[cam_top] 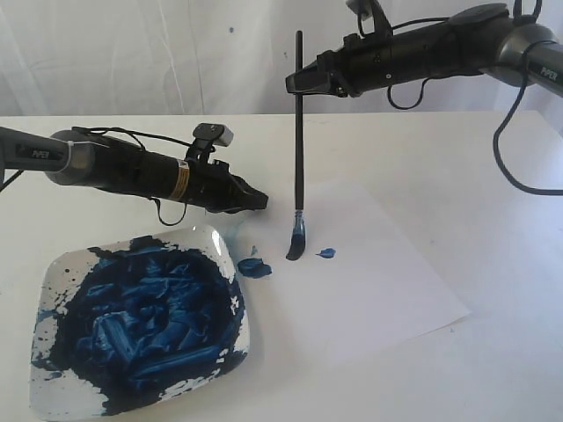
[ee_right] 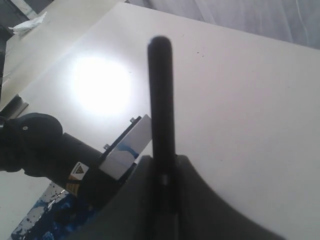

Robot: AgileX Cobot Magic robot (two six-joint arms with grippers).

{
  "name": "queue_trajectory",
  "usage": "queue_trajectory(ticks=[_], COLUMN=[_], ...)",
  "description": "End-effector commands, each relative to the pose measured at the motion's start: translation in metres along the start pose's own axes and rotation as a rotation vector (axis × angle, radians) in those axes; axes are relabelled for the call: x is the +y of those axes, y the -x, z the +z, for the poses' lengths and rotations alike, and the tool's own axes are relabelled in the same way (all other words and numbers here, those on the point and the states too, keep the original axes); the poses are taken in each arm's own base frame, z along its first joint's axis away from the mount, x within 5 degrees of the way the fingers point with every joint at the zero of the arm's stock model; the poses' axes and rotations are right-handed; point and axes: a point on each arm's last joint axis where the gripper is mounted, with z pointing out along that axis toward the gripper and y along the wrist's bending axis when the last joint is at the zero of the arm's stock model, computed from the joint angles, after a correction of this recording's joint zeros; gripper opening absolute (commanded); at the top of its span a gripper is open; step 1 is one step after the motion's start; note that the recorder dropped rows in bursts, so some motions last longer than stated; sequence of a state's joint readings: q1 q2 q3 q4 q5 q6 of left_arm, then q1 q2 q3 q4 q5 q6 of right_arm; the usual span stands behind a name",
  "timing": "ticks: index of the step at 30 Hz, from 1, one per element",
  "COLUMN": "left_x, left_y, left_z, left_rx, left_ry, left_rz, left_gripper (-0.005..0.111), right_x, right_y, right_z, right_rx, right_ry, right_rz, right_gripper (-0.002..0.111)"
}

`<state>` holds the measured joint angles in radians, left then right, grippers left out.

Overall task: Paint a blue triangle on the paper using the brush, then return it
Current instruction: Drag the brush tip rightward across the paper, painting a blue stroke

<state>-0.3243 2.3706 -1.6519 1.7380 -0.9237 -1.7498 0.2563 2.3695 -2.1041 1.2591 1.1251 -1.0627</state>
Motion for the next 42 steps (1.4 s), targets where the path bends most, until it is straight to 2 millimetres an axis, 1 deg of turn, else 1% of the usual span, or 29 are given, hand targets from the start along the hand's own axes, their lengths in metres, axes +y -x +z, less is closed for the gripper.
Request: queue_trajectory(ticks=[1, 7, 16, 20, 22, 25, 27, 29, 34, 37, 42], left_x=[-0.001, -0.001, -0.001, -0.001, -0.001, -0.001, -0.001, -0.001, -0.001, -0.001, -0.001], left_y=[0.002, 0.002, 0.002, 0.002, 0.002, 0.002, 0.002, 0.002, 0.002, 0.002, 0.002], left_z=[-0.001, -0.001, -0.001, -0.001, -0.001, -0.001, -0.001, -0.001, -0.001, -0.001, -0.001], left_rx=[0.001, 0.001, 0.001, 0.001, 0.001, 0.001, 0.001, 0.001, 0.001, 0.001, 0.001], left_ry=[0.004, 0.004, 0.004, 0.004, 0.004, 0.004, 0.004, 0.004, 0.004, 0.004, 0.004], left_rz=[0.010, 0.010, 0.010, 0.010, 0.010, 0.010, 0.010, 0.010, 0.010, 0.010, 0.010], left_gripper=[0.000, 0.000, 0.000, 0.000, 0.000, 0.000, 0.000, 0.000, 0.000, 0.000, 0.000], right_x=[-0.001, -0.006, -0.010, -0.013, -0.014, -0.012, -0.013, -0.016, -0.018, -0.020, -0.025], right_y=[0.000, -0.003, -0.005, -0.007, -0.002, 0.003, 0.001, -0.003, -0.006, -0.006, -0.006], right_z=[-0.002, -0.007, -0.017, -0.029, -0.041, -0.049, -0.050, -0.051, -0.051, -0.054, -0.065], right_rx=[0.009, 0.039, 0.055, 0.066, 0.050, 0.036, 0.050, 0.093, 0.133, 0.129, 0.117], right_ry=[-0.021, -0.046, -0.022, -0.001, -0.018, -0.030, -0.041, -0.068, -0.092, -0.097, -0.116], right_rz=[-0.019, -0.013, 0.003, 0.031, 0.028, 0.032, 0.047, 0.029, 0.014, 0.017, 0.025], right_gripper=[0.000, 0.000, 0.000, 0.000, 0.000, 0.000, 0.000, 0.000, 0.000, 0.000, 0.000])
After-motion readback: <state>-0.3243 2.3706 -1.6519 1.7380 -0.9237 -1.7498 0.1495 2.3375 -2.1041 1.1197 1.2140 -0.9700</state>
